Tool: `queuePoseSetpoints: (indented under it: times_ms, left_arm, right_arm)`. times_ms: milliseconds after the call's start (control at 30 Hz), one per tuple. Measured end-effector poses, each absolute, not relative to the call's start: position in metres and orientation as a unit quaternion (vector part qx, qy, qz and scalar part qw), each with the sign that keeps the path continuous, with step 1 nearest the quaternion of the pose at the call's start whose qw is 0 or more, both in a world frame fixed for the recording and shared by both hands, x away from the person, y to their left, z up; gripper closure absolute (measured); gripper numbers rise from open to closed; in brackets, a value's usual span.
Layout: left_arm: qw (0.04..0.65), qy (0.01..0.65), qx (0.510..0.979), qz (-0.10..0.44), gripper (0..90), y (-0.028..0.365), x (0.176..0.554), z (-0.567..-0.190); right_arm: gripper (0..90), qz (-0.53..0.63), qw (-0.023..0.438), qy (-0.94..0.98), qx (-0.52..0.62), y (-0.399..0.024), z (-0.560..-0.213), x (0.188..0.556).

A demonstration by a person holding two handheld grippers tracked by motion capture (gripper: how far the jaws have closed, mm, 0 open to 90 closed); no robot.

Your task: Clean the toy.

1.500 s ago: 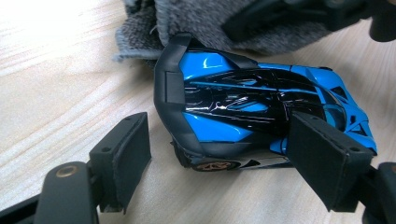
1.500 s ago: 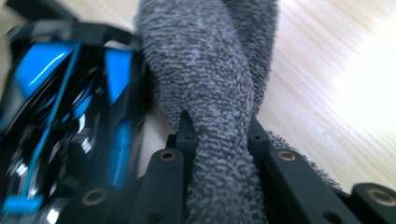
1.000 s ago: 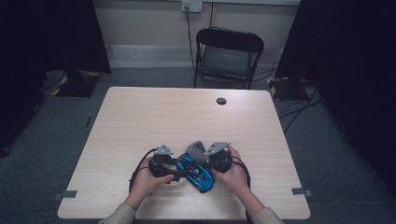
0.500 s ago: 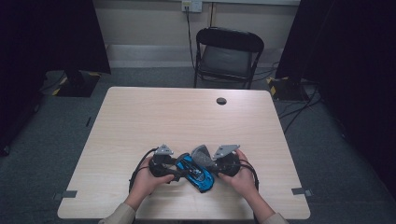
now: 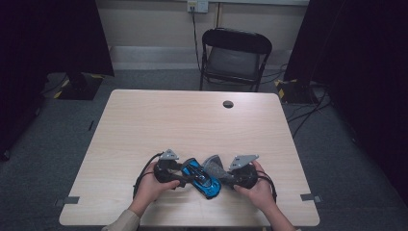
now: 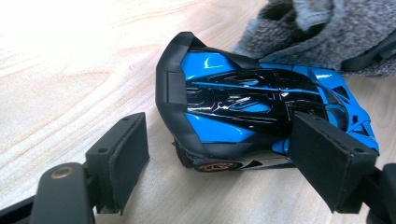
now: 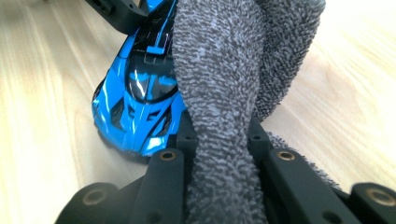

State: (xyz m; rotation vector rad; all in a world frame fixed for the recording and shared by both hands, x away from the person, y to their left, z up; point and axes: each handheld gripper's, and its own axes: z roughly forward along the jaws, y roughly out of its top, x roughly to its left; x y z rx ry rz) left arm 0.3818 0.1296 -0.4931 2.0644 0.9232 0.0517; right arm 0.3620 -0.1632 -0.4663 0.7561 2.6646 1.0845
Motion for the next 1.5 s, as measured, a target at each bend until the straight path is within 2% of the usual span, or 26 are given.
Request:
queuePoseSetpoints:
  times_ms: [400, 667, 967, 1133, 1500]
  left_arm:
    - [0.423, 0.368, 0.828, 0.022, 20.2, 0.129, 0.382, -0.492]
    - [0.422, 0.368, 0.828, 0.025, 20.3, 0.129, 0.381, -0.492]
    - [0.425, 0.369, 0.826, 0.026, 20.8, 0.129, 0.381, -0.492]
    - [0.424, 0.365, 0.828, 0.031, 20.8, 0.129, 0.381, -0.492]
    - [0.421, 0.361, 0.831, 0.034, 20.7, 0.128, 0.380, -0.491]
  right_arm:
    - [75.1, 0.360, 0.076, 0.890, 0.269, -0.185, -0.463, 0.352]
    - [75.0, 0.376, 0.111, 0.865, 0.312, -0.204, -0.447, 0.367]
    - [74.9, 0.356, 0.124, 0.871, 0.315, -0.157, -0.451, 0.398]
    - [74.8, 0.356, 0.112, 0.874, 0.311, -0.131, -0.460, 0.409]
    - [74.8, 0.350, 0.098, 0.883, 0.297, -0.111, -0.468, 0.411]
